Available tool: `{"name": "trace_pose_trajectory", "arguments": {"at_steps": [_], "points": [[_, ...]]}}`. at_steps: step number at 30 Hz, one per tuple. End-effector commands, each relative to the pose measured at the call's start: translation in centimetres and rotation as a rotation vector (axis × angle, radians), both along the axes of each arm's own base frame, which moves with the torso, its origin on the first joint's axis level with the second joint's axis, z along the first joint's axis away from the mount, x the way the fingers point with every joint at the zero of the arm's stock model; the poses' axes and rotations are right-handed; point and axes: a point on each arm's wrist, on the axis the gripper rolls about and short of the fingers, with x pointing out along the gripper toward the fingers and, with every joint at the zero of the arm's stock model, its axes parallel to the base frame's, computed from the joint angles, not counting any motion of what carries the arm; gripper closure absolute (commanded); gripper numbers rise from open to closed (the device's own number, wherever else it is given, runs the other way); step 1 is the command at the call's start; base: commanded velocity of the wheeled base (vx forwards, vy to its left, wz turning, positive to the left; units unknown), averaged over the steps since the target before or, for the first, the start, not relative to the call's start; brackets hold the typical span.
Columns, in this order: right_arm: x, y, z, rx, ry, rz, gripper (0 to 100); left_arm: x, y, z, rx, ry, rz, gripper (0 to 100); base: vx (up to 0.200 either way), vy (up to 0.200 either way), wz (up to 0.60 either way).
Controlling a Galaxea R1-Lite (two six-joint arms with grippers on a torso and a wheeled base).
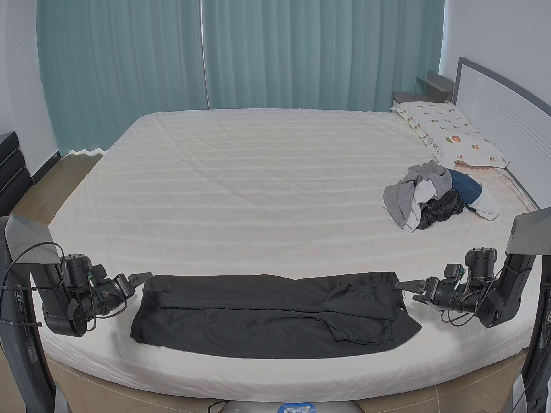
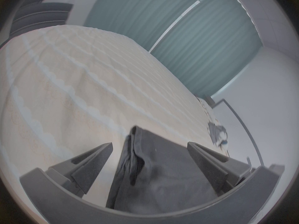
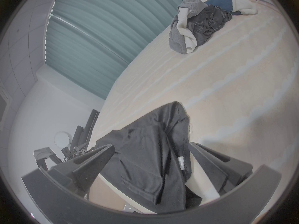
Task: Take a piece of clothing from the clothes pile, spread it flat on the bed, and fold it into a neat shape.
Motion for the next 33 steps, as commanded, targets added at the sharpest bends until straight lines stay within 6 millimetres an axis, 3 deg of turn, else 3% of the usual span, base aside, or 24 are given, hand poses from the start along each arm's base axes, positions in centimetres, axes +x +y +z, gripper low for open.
{"name": "trace_pose_trajectory", "arguments": {"at_steps": [1, 5, 16, 17, 33], "points": [[1.4, 0.4, -1.2, 0.028, 0.007, -0.007, 0, 3.0, -1.9, 0.8, -0.009, -0.019, 0.079, 0, 0.0, 0.0, 0.0], [2.3, 0.4, -1.1, 0.058, 0.009, -0.025, 0, 4.1, -2.6, 0.3, 0.01, 0.045, 0.113, 0, 0.0, 0.0, 0.0], [3.6, 0.6, -1.5, 0.116, 0.03, -0.057, 0, 4.3, -3.2, -0.3, 0.01, 0.072, 0.102, 0, 0.0, 0.0, 0.0], [3.7, 0.7, -1.5, 0.115, 0.027, -0.055, 0, 4.2, -3.2, -0.4, 0.014, 0.074, 0.1, 100, 0.0, 0.0, 0.0], [5.4, 1.7, -2.6, 0.084, 0.021, -0.079, 0, 4.6, -2.7, -0.9, 0.047, 0.072, 0.181, 100, 0.0, 0.0, 0.0]]}}
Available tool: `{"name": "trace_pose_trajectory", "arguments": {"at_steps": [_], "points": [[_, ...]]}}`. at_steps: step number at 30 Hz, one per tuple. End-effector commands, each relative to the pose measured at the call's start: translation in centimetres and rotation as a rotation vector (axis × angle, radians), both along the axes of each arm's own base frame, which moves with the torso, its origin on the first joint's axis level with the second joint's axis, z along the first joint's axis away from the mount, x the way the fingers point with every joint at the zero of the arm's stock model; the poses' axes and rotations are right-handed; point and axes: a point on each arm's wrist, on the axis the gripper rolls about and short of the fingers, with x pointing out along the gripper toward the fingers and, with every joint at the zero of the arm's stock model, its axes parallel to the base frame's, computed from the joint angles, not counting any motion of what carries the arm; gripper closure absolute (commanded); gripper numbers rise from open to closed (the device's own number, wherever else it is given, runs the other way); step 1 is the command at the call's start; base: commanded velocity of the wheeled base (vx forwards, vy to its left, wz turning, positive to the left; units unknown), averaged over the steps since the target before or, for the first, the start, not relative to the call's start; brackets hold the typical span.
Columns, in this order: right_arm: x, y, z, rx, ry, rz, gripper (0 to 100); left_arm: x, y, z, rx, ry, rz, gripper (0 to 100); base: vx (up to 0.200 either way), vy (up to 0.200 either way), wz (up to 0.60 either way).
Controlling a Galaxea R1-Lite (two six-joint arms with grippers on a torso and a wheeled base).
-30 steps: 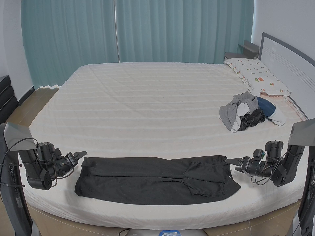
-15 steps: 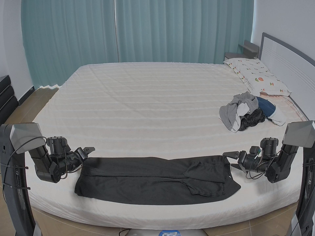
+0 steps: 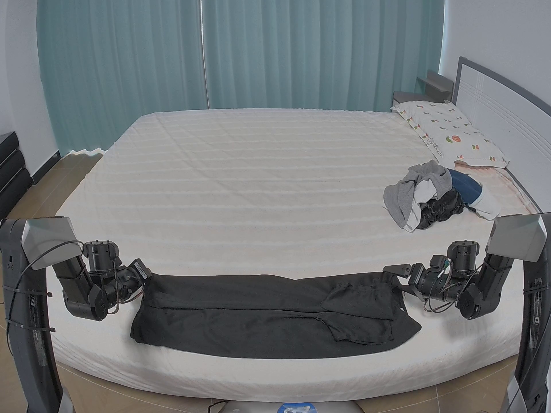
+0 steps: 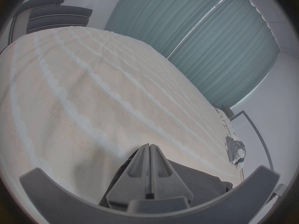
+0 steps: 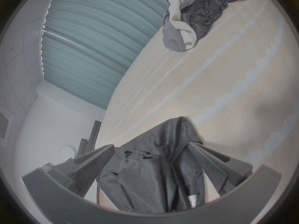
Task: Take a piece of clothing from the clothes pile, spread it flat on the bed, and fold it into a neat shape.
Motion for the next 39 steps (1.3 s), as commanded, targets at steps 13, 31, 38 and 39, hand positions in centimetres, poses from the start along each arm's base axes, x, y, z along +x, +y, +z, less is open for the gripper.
{"name": "trace_pose_trajectory", "arguments": {"at_steps": [13, 31, 38, 39], "points": [[2.3, 1.7, -1.8, -0.05, -0.002, -0.044, 100, 0.0, 0.2, 0.1, -0.033, 0.0, 0.025, 100, 0.0, 0.0, 0.0], [3.8, 0.7, -1.6, -0.065, -0.039, -0.187, 100, 0.0, 1.1, 0.2, -0.039, -0.005, 0.041, 100, 0.0, 0.0, 0.0], [3.9, 0.6, -1.6, -0.056, -0.04, -0.195, 100, 0.0, 1.2, 0.3, -0.042, -0.007, 0.04, 100, 0.0, 0.0, 0.0], [3.9, 0.6, -1.6, -0.055, -0.039, -0.196, 100, 0.0, 1.2, 0.3, -0.042, -0.007, 0.04, 100, 0.0, 0.0, 0.0]]}}
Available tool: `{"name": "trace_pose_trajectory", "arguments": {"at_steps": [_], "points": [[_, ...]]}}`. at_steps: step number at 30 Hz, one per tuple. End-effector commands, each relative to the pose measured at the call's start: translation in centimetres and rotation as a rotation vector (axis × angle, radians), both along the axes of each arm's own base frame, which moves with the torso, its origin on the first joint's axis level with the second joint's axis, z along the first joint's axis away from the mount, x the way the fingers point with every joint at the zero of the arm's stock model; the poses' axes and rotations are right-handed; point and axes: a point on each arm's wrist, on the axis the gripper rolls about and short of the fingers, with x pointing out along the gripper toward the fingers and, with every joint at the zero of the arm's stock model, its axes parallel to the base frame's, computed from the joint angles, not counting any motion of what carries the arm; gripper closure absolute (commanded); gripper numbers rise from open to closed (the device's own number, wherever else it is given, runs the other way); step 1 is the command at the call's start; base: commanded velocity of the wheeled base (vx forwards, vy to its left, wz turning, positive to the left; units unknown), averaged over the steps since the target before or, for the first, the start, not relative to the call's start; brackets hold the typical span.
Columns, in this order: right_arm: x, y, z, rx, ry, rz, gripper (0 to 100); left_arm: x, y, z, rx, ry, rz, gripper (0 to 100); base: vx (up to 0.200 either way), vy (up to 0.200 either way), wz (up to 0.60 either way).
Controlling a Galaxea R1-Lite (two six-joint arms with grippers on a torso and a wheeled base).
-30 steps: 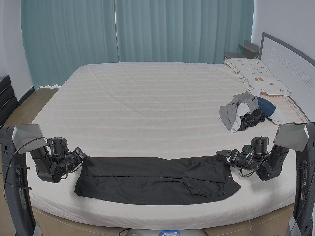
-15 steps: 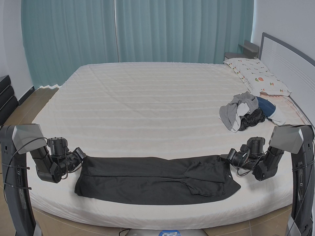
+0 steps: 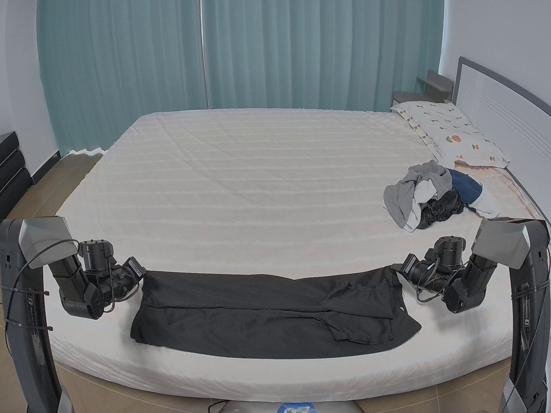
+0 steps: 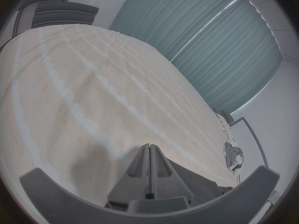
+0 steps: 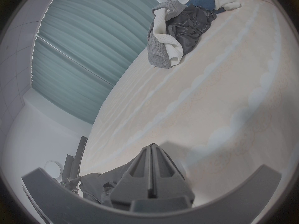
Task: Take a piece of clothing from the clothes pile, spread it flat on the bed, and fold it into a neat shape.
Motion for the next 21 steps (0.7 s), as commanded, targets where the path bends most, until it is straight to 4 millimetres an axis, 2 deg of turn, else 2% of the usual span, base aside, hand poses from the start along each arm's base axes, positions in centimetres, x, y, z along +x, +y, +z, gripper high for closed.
{"name": "trace_pose_trajectory", "arguments": {"at_steps": [1, 21], "points": [[0.04, -0.06, -0.07, 0.0, -0.001, -0.003, 100, 0.0, 0.05, 0.07, 0.0, -0.002, 0.001, 100, 0.0, 0.0, 0.0], [0.64, -0.86, -0.2, 0.0, -0.014, -0.024, 100, 0.1, 0.82, -0.06, 0.002, -0.006, 0.021, 100, 0.0, 0.0, 0.0]]}}
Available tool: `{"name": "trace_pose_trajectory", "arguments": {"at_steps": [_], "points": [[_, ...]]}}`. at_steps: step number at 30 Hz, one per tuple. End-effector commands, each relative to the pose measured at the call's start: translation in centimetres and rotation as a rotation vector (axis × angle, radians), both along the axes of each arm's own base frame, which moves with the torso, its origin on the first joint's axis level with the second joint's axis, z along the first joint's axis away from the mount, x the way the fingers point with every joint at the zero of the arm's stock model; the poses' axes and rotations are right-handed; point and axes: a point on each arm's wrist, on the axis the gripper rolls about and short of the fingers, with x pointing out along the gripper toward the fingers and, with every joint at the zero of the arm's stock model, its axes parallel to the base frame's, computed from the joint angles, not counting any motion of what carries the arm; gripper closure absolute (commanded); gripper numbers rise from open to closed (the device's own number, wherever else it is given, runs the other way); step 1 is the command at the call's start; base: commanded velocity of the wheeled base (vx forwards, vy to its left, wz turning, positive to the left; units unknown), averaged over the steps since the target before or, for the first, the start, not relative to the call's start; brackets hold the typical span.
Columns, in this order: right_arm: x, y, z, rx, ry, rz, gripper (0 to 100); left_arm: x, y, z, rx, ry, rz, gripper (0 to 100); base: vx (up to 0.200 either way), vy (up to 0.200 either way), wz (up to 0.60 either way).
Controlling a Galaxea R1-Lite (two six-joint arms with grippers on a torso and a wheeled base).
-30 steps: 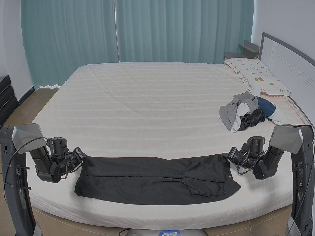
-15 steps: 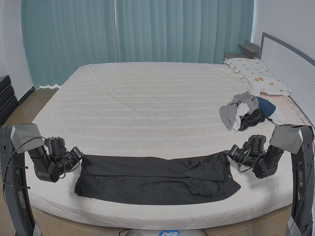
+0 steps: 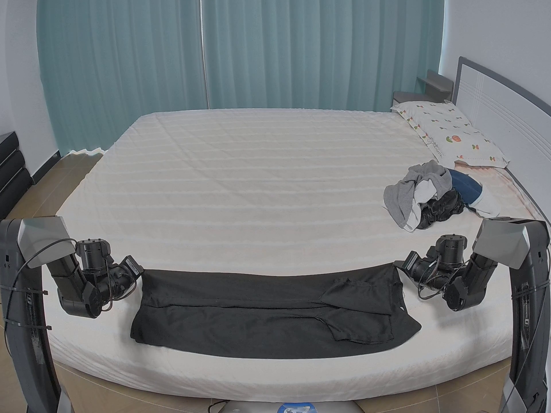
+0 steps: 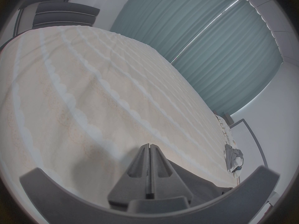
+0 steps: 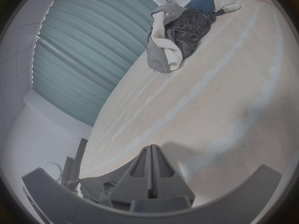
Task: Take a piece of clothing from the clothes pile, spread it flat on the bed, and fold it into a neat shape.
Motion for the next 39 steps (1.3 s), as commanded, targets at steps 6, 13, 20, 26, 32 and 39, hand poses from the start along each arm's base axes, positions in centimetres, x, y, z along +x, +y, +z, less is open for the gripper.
{"name": "trace_pose_trajectory", "arguments": {"at_steps": [6, 13, 20, 26, 32, 39], "points": [[0.0, -0.1, -0.4, -0.004, 0.009, -0.006, 100, 0.0, 0.0, -0.2, -0.001, 0.007, 0.002, 100, 0.0, 0.0, 0.0], [-0.2, 0.0, -0.3, 0.001, -0.017, -0.003, 0, -0.1, 0.0, -0.2, -0.002, 0.006, 0.0, 0, 0.0, 0.0, 0.0], [-0.4, -0.6, 1.1, 0.096, -0.015, -0.05, 0, -0.3, -0.1, 1.0, -0.001, -0.014, -0.005, 0, 0.0, 0.0, 0.0], [-0.9, -0.7, 1.2, 0.125, -0.008, -0.061, 0, -1.7, -0.5, 2.4, -0.025, -0.007, -0.12, 0, 0.0, 0.0, 0.0], [-1.0, -0.5, 1.1, 0.123, -0.012, -0.055, 0, -2.6, -1.4, 1.6, 0.078, 0.027, -0.222, 0, 0.0, 0.0, 0.0], [-1.1, -0.5, 0.9, 0.115, -0.011, -0.051, 0, -3.0, -2.7, -0.5, 0.201, 0.108, -0.254, 0, 0.0, 0.0, 0.0]]}}
